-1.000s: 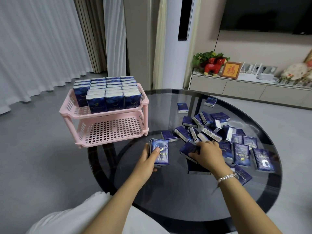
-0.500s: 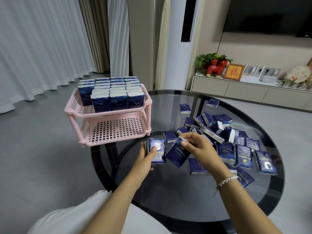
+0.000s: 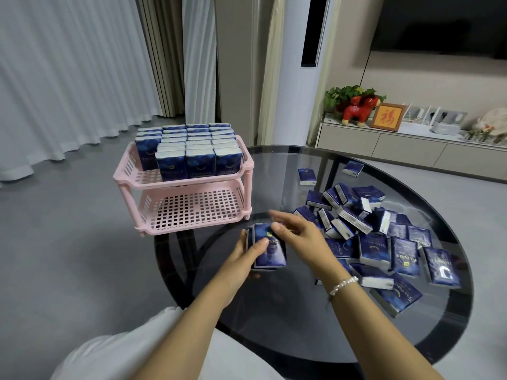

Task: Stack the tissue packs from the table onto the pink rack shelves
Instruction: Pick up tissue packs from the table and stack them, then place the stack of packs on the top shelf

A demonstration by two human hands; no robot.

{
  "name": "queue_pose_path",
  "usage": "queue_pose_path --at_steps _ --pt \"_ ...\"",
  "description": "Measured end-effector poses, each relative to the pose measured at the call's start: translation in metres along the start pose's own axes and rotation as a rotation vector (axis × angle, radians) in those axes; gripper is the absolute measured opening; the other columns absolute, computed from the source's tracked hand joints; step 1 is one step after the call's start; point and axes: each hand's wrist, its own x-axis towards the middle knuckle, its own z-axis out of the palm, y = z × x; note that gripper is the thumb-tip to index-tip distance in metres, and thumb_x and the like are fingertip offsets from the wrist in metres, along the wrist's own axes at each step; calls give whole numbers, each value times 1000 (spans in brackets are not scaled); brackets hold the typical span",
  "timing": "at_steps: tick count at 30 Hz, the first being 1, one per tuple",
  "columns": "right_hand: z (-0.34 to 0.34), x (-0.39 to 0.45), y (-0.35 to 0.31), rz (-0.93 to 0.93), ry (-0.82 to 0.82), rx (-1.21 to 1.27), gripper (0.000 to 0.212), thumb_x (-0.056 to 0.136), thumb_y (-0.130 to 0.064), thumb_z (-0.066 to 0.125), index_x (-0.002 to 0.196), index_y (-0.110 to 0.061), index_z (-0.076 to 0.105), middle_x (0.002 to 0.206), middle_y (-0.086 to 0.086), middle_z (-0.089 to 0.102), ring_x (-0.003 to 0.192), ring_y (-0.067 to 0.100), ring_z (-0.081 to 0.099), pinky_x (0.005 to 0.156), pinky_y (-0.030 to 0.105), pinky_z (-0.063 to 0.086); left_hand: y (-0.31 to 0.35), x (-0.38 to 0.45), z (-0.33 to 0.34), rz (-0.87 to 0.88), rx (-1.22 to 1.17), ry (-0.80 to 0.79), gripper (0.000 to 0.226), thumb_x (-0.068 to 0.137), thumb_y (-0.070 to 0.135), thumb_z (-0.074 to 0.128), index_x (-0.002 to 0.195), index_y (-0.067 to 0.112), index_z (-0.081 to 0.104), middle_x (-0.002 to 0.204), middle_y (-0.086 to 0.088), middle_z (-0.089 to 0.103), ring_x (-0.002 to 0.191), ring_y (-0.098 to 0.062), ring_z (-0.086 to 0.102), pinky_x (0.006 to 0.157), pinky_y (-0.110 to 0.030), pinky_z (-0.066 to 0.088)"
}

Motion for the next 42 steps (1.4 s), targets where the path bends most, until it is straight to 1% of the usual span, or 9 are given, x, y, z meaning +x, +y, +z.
queue_pose_path --at_steps 2,5,8,11,15,20,27,32,42 --pt "-8 2 7 187 -272 302 60 77 -38 69 130 -17 51 125 10 61 112 20 60 95 31 49 5 -1 -4 20 -3 10 75 70 54 66 139 40 40 129 14 60 116 -5 58 101 -34 46" --pt "-15 7 16 261 -545 536 81 66 -34 82 133 -7 45 130 13 57 118 26 56 94 33 49 14 -5 -13 23 116 -50 96 69 55 70 148 43 17 134 27 49 125 1 47 115 -33 30" --pt "-17 13 18 288 -545 419 101 59 -22 86 143 -17 31 141 4 47 125 19 50 99 31 47 26 -7 -25 1 330 -139 103 80 46 69 148 43 -8 147 21 28 136 -3 32 117 -30 24" --pt "-6 14 17 158 -508 93 97 73 0 74 147 -22 17 143 -8 39 125 6 45 98 24 46 27 -6 -42 -23 680 -150 110 83 42 69 147 36 -20 156 15 6 142 -4 13 116 -24 17" --pt "6 11 26 74 -543 -141 104 71 -5 78 147 -29 11 130 -27 36 126 4 42 90 15 44 18 -9 -50 -58 868 -198 115 85 42 66 141 30 -34 160 10 -11 146 -11 10 117 -26 17" --pt "2 13 26 79 -586 -140 103 71 -2 78 146 -28 12 136 -21 35 114 12 53 83 19 49 17 -10 -41 -89 964 -209 115 88 45 61 128 25 -45 158 3 -23 148 -20 -1 121 -38 10" --pt "4 17 28 62 -554 -150 95 72 -5 77 142 -31 19 142 -12 38 110 22 58 83 25 51 14 -5 -40 -78 931 -189 110 89 46 57 136 27 -41 159 6 -16 149 -23 0 121 -42 11" --pt "5 21 16 51 -529 -109 86 75 -8 76 139 -34 26 138 -5 48 109 23 60 89 31 51 27 -14 -47 96 722 -89 102 84 35 69 150 37 -8 154 15 20 139 -2 23 112 -21 22" --pt "18 40 -86 -126 -537 -135 81 74 -21 78 140 -32 31 129 -14 55 107 6 60 84 24 48 105 -54 -88 338 616 78 83 72 34 80 136 46 29 132 30 47 121 13 45 103 -13 37"
